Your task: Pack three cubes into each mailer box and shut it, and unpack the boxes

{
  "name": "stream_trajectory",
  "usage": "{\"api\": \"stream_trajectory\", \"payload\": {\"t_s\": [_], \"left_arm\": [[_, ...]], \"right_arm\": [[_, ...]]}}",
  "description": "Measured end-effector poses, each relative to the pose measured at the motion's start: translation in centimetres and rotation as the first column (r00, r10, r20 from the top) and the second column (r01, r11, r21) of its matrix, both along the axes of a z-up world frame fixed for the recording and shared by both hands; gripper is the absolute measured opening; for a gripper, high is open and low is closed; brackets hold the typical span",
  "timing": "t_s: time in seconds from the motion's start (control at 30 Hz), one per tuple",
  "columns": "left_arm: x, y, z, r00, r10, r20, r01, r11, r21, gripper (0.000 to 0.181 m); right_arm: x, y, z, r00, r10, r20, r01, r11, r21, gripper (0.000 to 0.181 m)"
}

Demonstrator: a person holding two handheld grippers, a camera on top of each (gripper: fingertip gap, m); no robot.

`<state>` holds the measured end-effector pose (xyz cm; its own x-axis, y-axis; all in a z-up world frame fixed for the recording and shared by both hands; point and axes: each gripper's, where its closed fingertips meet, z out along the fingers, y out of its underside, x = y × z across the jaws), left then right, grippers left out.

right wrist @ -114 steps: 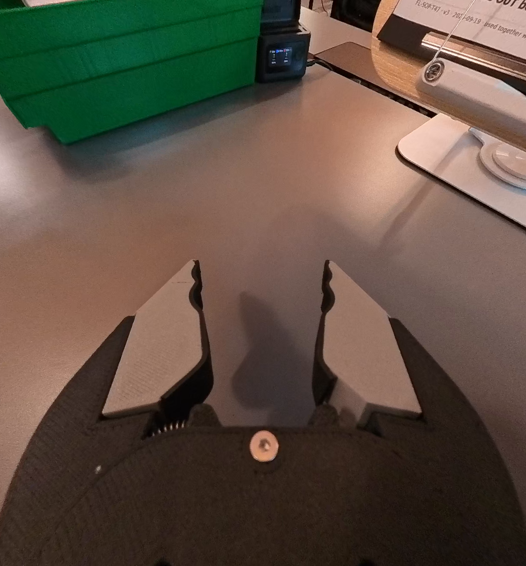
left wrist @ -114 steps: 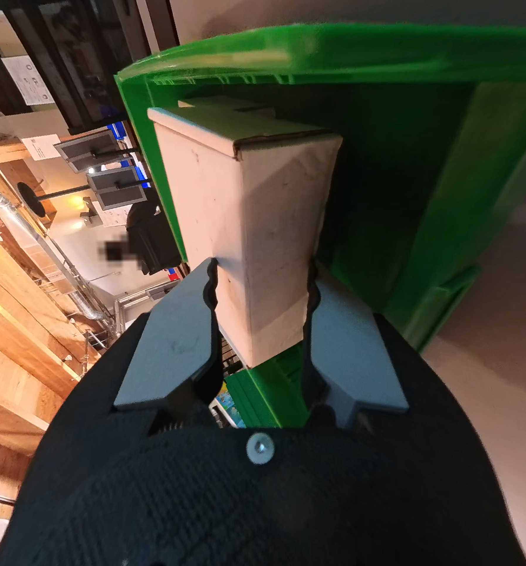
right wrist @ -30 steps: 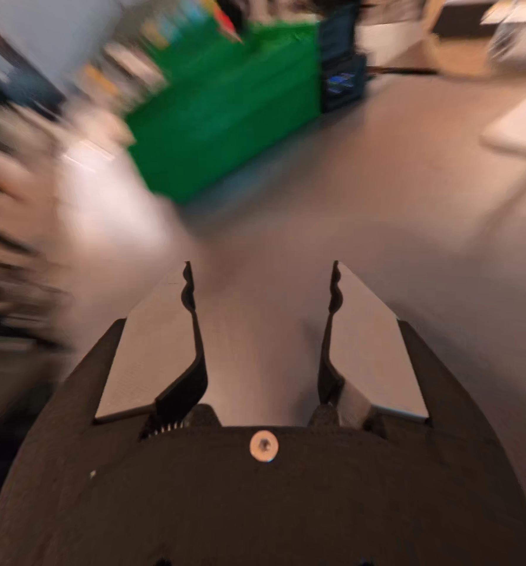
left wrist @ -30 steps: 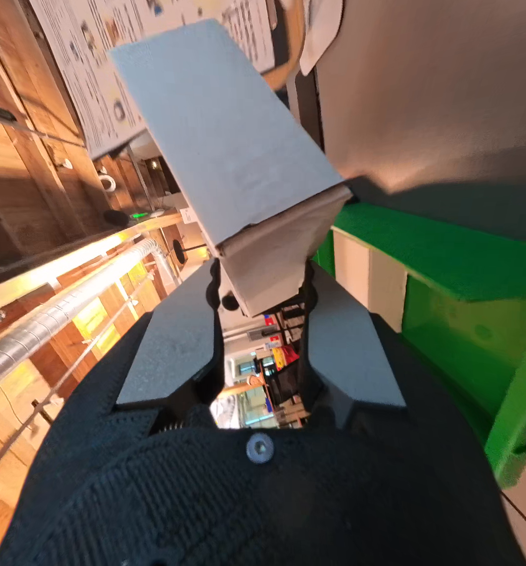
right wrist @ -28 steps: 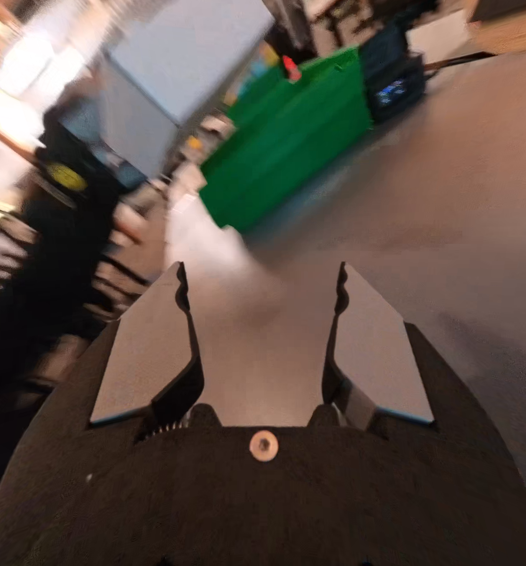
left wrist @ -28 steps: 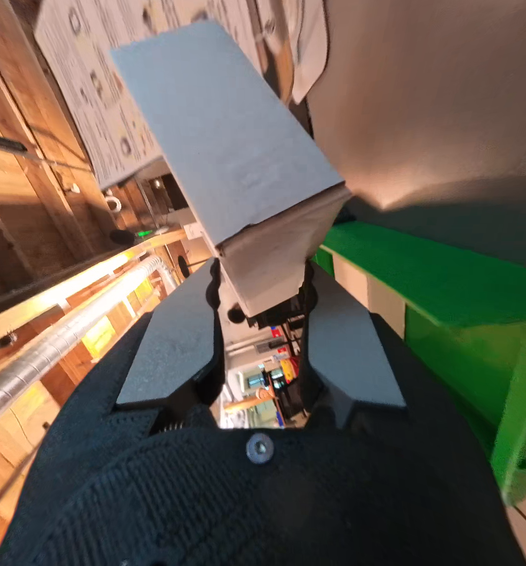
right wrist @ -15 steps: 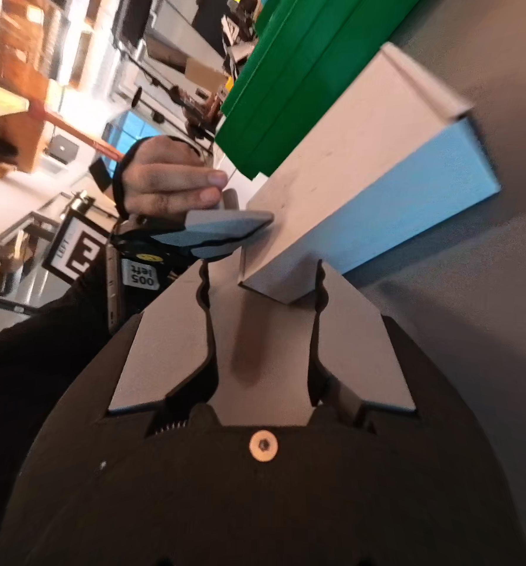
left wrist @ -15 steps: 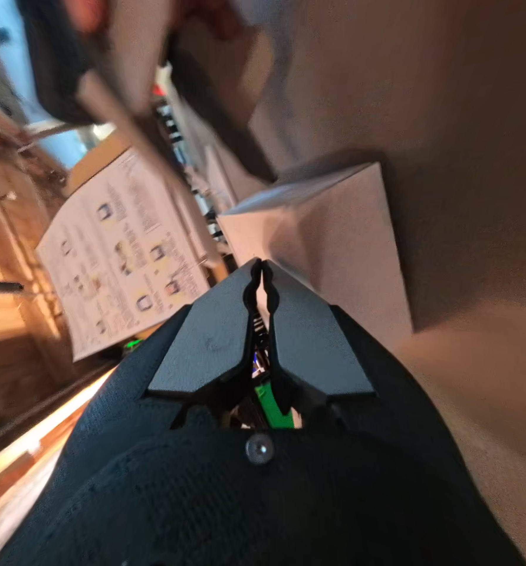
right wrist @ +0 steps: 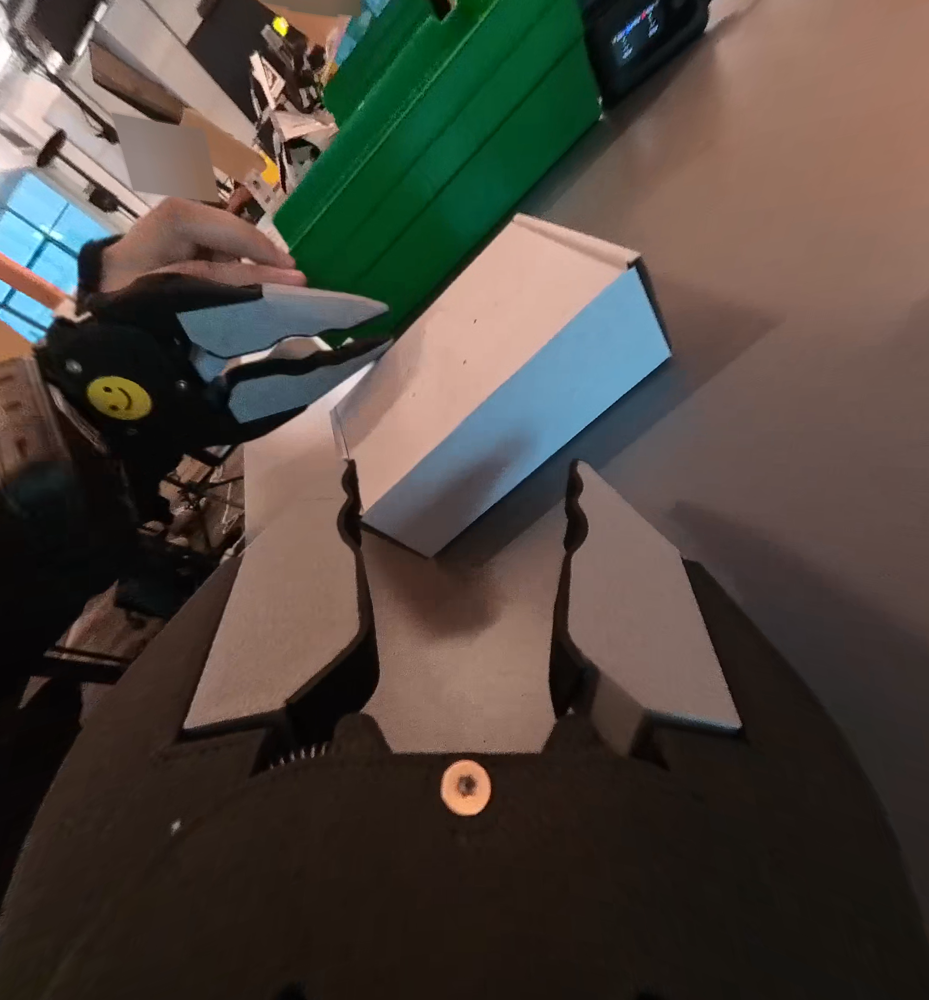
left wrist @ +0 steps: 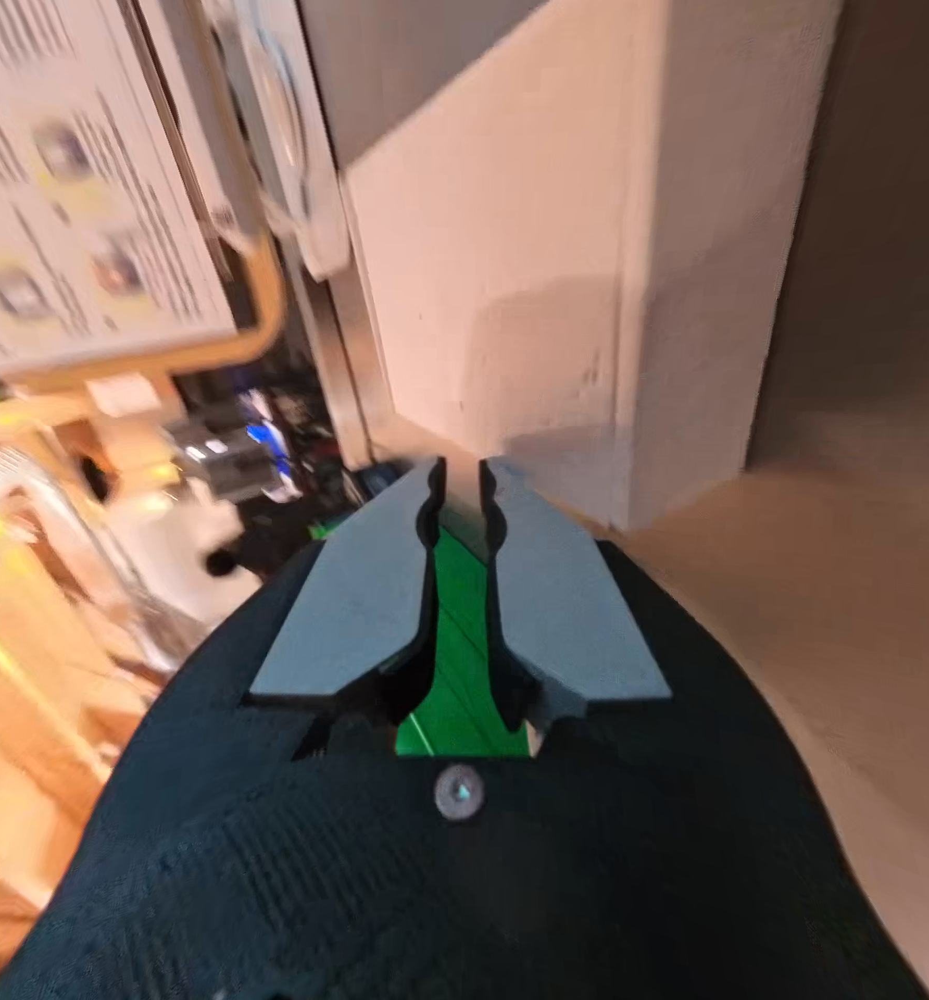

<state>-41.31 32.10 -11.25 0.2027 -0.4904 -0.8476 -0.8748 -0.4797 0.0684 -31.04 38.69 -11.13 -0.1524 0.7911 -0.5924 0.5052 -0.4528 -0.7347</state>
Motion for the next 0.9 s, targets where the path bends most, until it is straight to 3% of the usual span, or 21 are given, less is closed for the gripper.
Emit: {"api": "stream_trajectory", "payload": {"t_s": [0.07, 0.13, 0.23, 0.3, 0.43, 0.53, 0.6, 0.7, 0.77, 0.9], "left_arm": [[-0.9, -2.5, -0.7, 0.985, 0.135, 0.111, -0.126, 0.988, -0.084, 0.024], [-1.0, -4.7, -2.0, 0.966, 0.2, 0.162, -0.169, 0.968, -0.185, 0.031], [0.6, -5.6, -4.7, 0.967, 0.157, 0.201, -0.101, 0.959, -0.264, 0.022], [2.4, -5.1, -6.0, 0.969, 0.122, 0.215, -0.059, 0.958, -0.28, 0.001], [9.7, -0.8, -4.9, 0.933, -0.067, 0.354, 0.124, 0.982, -0.142, 0.001], [14.8, 4.6, -0.7, 0.881, -0.238, 0.41, 0.191, 0.97, 0.153, 0.007], [16.2, 6.4, 0.8, 0.852, -0.255, 0.457, 0.172, 0.961, 0.215, 0.017], [14.3, 7.9, 1.6, 0.821, -0.161, 0.548, 0.036, 0.972, 0.232, 0.038], [11.1, 7.9, 2.3, 0.788, -0.06, 0.613, -0.136, 0.953, 0.269, 0.046], [6.9, 4.0, 1.2, 0.569, 0.12, 0.813, -0.442, 0.879, 0.18, 0.067]], "right_arm": [[0.1, 0.4, 0.5, 1.0, -0.015, -0.017, 0.015, 1.0, 0.006, 0.075], [0.1, 0.8, 0.7, 0.999, -0.03, -0.025, 0.031, 0.999, 0.019, 0.075], [0.3, 1.5, 0.7, 0.998, -0.058, -0.02, 0.059, 0.994, 0.093, 0.076], [0.6, 2.5, 0.8, 0.996, -0.088, -0.019, 0.09, 0.984, 0.156, 0.076], [1.8, 6.1, 2.4, 0.977, -0.198, -0.078, 0.21, 0.959, 0.19, 0.076], [3.2, 9.5, 3.8, 0.942, -0.307, -0.137, 0.325, 0.934, 0.144, 0.076], [4.1, 11.3, 4.1, 0.92, -0.355, -0.165, 0.377, 0.916, 0.134, 0.076], [4.7, 12.0, 3.3, 0.926, -0.348, -0.15, 0.368, 0.919, 0.141, 0.078], [4.5, 11.9, 2.5, 0.937, -0.327, -0.126, 0.344, 0.927, 0.153, 0.079], [3.4, 10.2, 1.3, 0.964, -0.244, -0.1, 0.26, 0.945, 0.199, 0.08]]}}
